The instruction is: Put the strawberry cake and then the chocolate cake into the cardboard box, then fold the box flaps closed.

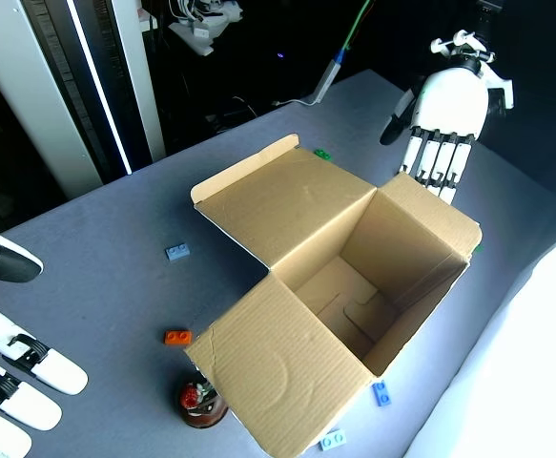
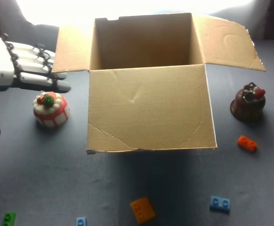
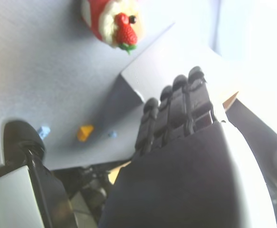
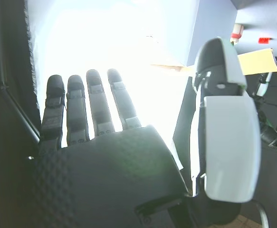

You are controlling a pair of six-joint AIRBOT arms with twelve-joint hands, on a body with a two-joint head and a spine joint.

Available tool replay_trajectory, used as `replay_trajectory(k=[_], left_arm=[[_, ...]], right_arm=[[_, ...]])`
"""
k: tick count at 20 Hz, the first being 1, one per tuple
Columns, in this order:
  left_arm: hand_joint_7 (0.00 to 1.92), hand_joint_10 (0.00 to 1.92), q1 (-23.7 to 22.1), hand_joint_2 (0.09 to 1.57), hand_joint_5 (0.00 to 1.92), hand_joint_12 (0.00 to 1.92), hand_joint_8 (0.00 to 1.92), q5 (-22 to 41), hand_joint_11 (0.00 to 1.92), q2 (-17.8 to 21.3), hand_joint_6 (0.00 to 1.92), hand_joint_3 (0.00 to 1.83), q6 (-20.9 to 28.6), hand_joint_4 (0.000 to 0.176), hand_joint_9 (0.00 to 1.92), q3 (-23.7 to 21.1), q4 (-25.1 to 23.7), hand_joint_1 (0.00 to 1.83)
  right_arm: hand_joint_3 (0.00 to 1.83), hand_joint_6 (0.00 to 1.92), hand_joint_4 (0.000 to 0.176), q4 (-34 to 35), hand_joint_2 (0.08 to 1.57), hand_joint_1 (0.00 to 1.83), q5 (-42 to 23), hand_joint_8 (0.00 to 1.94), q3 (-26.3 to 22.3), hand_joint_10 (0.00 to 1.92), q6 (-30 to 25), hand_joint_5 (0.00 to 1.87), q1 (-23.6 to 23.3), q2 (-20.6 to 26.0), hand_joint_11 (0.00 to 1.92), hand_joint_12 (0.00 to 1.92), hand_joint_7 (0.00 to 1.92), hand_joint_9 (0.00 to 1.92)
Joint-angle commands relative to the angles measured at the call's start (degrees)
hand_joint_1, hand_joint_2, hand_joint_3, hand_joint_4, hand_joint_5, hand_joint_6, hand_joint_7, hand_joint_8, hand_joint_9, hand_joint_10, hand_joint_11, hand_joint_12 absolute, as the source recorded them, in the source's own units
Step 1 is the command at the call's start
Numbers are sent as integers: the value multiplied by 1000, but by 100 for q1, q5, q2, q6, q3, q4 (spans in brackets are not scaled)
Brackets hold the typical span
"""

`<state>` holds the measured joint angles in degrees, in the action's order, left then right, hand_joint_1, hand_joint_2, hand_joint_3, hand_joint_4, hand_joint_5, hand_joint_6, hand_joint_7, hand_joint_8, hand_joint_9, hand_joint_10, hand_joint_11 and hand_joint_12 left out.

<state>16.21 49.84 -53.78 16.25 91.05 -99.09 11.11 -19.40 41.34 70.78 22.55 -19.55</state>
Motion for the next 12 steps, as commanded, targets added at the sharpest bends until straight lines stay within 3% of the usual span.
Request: replay_trajectory(k=[1,4,8,9,12], left_arm=[[0,0,24,896,0,0,0,-12,0,-41,0,8,156,49,0,93,301,919],[0,0,114,906,0,0,0,-9,0,-352,0,11,686,57,0,414,300,963],[0,0,-32,908,0,7,0,-96,13,-575,0,9,795,58,0,619,297,988],[0,0,-60,921,0,12,0,-126,19,-595,0,14,795,58,0,604,259,995],[0,0,-48,916,0,14,0,-147,15,-809,0,10,793,60,0,864,157,1030]], right_arm=[[1,1,0,42,1040,283,-629,2,20,4,30,36,-18,71,0,205,82,49],[1,0,0,42,1043,246,-629,1,20,5,56,24,-9,72,0,184,62,57],[3,4,0,42,1055,272,-629,4,20,9,74,40,-8,71,0,163,73,54],[1,7,0,42,1055,280,-626,6,20,11,93,61,-8,71,0,286,111,80],[0,1,0,42,1042,263,-625,1,20,11,123,51,-8,70,0,384,122,104]])
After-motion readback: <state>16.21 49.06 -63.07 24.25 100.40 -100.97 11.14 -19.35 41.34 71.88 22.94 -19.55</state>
